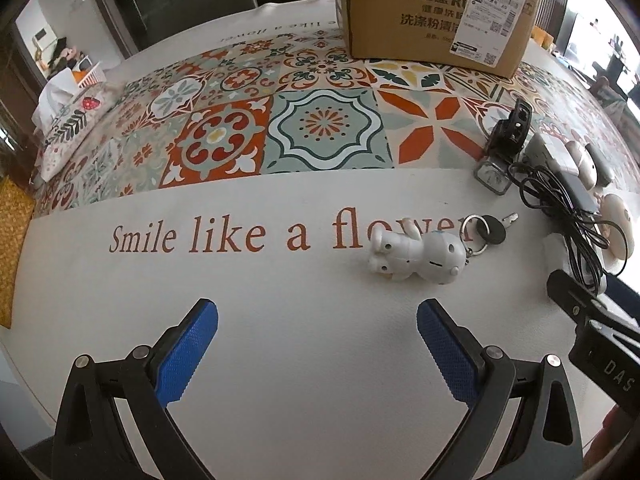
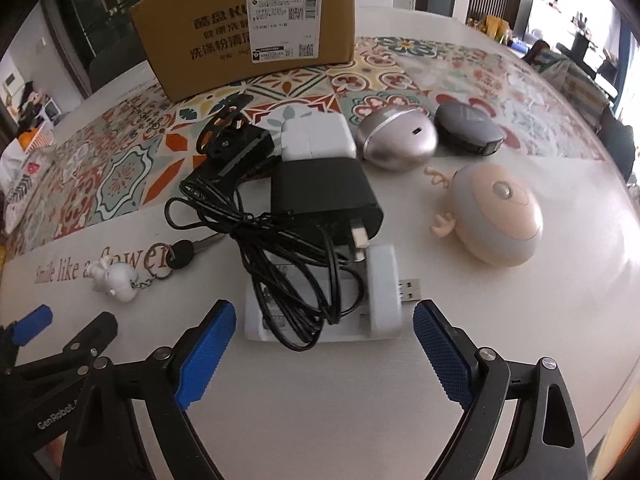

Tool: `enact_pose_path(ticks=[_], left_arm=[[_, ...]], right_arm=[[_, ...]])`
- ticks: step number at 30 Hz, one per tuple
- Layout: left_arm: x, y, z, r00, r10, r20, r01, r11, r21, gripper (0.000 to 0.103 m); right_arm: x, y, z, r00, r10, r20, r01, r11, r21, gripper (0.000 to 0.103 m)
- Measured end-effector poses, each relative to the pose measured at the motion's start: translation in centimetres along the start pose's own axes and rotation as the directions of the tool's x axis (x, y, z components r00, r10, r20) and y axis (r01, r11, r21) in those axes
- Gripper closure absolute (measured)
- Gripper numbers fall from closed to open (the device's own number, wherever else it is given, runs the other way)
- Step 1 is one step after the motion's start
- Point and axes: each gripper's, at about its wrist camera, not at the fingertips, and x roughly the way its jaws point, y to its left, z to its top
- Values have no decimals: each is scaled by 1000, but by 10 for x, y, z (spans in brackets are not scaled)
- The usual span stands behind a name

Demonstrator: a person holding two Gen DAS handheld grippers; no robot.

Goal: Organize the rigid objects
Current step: 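Move the right tool to the white battery charger while the left tool approaches the astronaut keychain, then close the right gripper on the white battery charger while the left gripper closes on the astronaut figure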

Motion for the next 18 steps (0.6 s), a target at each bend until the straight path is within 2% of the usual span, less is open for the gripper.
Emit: enact_pose_path(ticks=[6, 10, 18], left_arm=[[1, 0, 0, 1000, 13, 5, -13, 1000, 14, 1], [0, -1, 1, 1000, 4, 11, -4, 1000, 15, 1], [-8, -13, 6, 997, -44, 59, 41, 998, 47, 1]], right_arm=[[2, 1, -2, 1000, -17, 3, 17, 1000, -16, 18], [0, 1, 0, 1000, -19, 8, 19, 1000, -22, 26], [-6, -7, -4, 1000, -4, -1, 4, 1000, 6, 26]])
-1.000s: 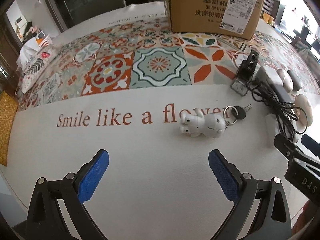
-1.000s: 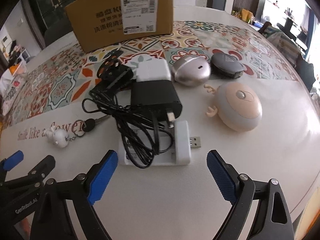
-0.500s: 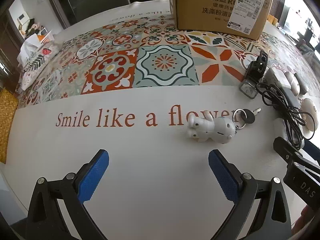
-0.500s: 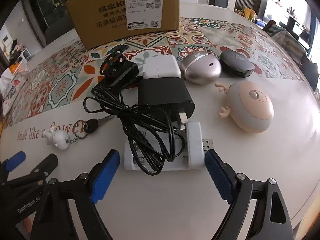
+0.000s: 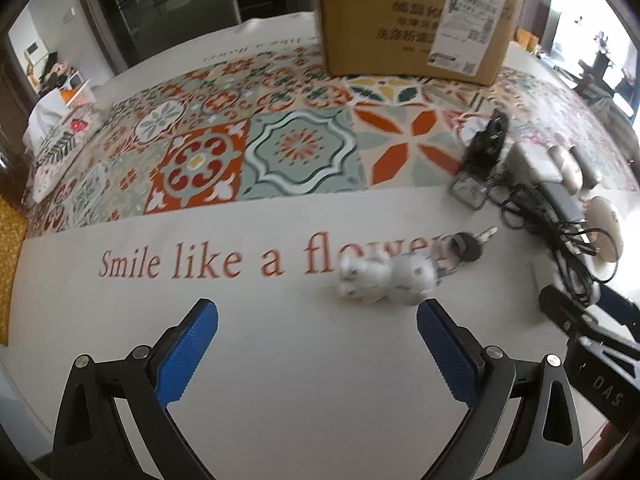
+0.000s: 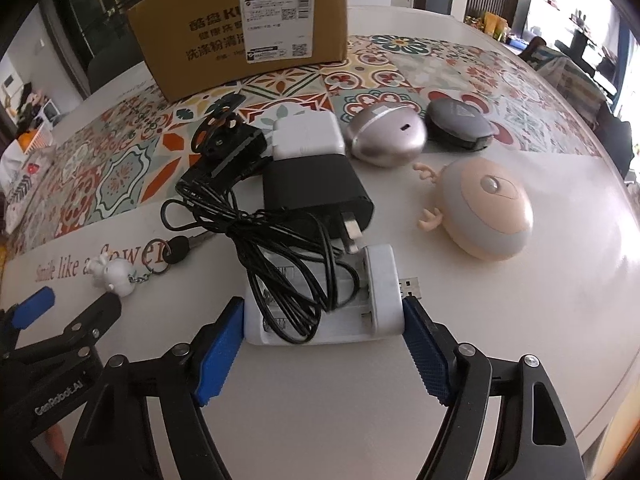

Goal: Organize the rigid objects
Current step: 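Close the right gripper on the white battery charger while the left gripper closes on the astronaut figure, then lift the battery charger with the right gripper while the left gripper lifts the astronaut keychain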

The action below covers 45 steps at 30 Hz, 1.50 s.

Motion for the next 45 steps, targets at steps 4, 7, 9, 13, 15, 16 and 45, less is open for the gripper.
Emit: enact_pose_path(ticks=[4, 7, 9, 13, 15, 16, 45], left_arm=[[0, -8, 6, 998, -31, 49, 29, 999, 41, 4], [3, -12, 10, 997, -43, 61, 39, 998, 57, 10], [6, -14, 11, 997, -57, 57, 54, 997, 59, 15], [13, -18, 10, 996, -81, 33, 79, 995, 61, 28], [15, -19, 9, 995, -97, 29, 95, 994, 60, 35], [15, -19, 9, 994, -106, 26, 104, 993, 58, 43], [-24, -23, -16, 996, -66, 66, 63, 997, 42, 50]], right_arm=[[-2, -2, 0, 1000, -12, 5, 12, 1000, 4, 26], [-1, -2, -1, 1000, -18, 4, 18, 1000, 4, 26], [0, -2, -1, 1000, -18, 3, 18, 1000, 3, 26], [1, -2, -1, 1000, -24, 3, 24, 1000, 4, 26], [1, -1, -2, 1000, -25, 2, 25, 1000, 2, 26], [1, -1, -2, 1000, -25, 2, 25, 1000, 2, 26], [-31, -2, -15, 999, 9, 32, -8, 998, -58, 27]])
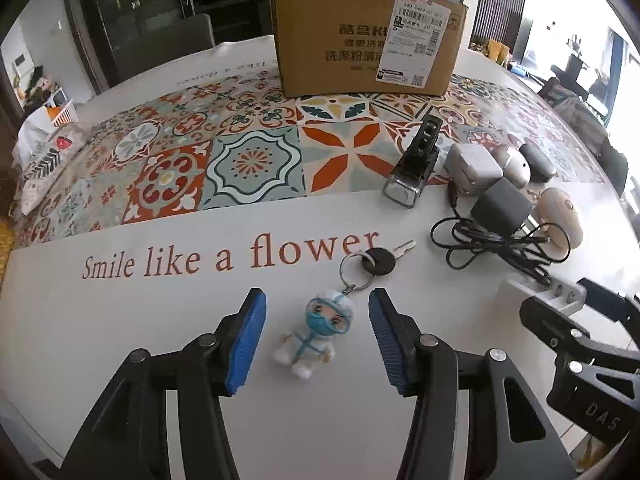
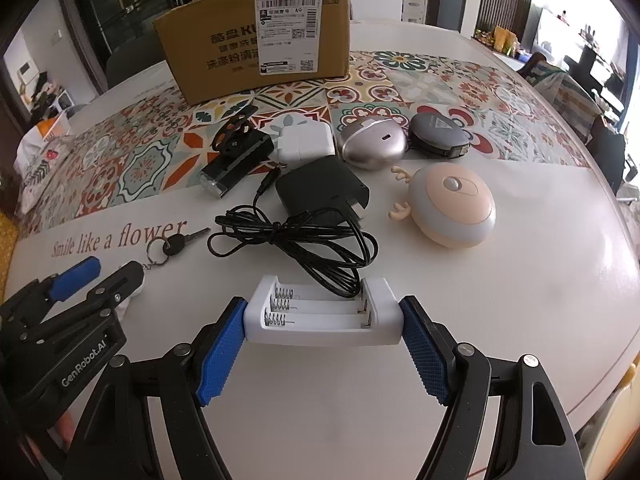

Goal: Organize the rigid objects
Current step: 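Lift the battery charger with the right gripper while the left gripper lifts the astronaut keychain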

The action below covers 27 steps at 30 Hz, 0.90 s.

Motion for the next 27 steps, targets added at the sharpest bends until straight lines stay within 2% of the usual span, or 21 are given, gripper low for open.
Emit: enact_pose_path(ticks=[5, 11, 12, 21, 27], left_arm=[[9, -4, -4, 1000, 29, -10, -29, 998, 55, 52], [16, -8, -5, 1000, 16, -26, -14, 997, 80, 70], [16, -9, -5, 1000, 17, -22, -15, 996, 90, 76], [3, -14, -2, 1000, -14, -3, 14, 996, 92, 76], [-12, -20, 0, 998, -57, -11, 58, 994, 94, 76]], right_arm=[[1, 5, -2, 1000, -13, 8, 14, 999, -39, 27], [4, 5, -2, 1000, -4, -5, 4, 999, -41, 27], [4, 5, -3, 1000, -4, -6, 4, 999, -43, 27], [-1, 1, -6, 999, 29, -19, -29, 999, -14, 27], [-18, -3, -8, 999, 36, -18, -37, 999, -7, 27]])
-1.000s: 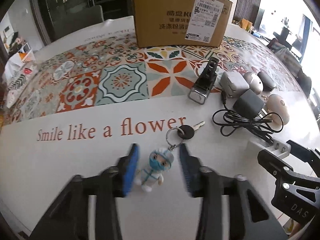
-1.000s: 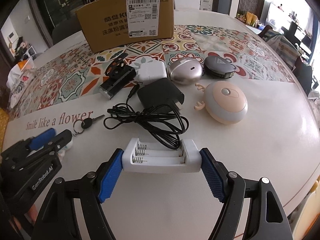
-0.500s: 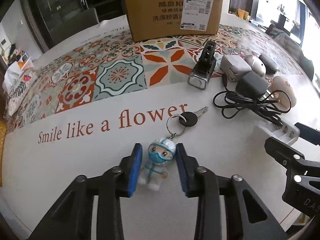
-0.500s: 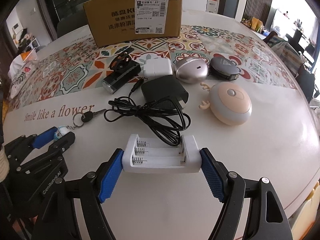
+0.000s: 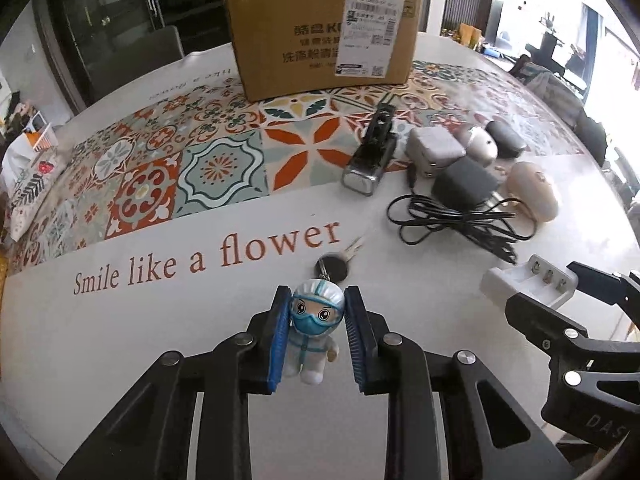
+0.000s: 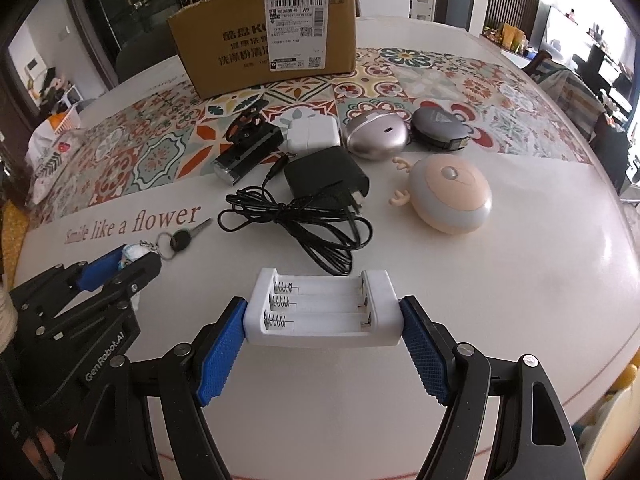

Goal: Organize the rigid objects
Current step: 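Lift the battery charger with the right gripper while the left gripper lifts the astronaut keychain, then carry the charger in the right gripper and the keychain in the left gripper over the cardboard box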

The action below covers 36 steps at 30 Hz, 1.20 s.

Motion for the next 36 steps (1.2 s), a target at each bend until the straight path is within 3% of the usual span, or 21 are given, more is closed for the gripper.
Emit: enact_pose_path(ticks=[16, 24, 36], left_arm=[[-50, 12, 50, 993, -44, 108, 54, 995, -89, 76], [-80, 19, 86, 978, 1, 211, 28, 991, -134, 76], [-110, 28, 135, 949, 66, 307, -9, 983, -185, 76]], right_arm=[[-53, 0, 46, 985, 12, 170, -10, 1000, -18, 27], [-82, 6, 87, 956, 56, 286, -36, 997, -75, 27], [-107, 10, 146, 915, 125, 384, -65, 984, -166, 27]])
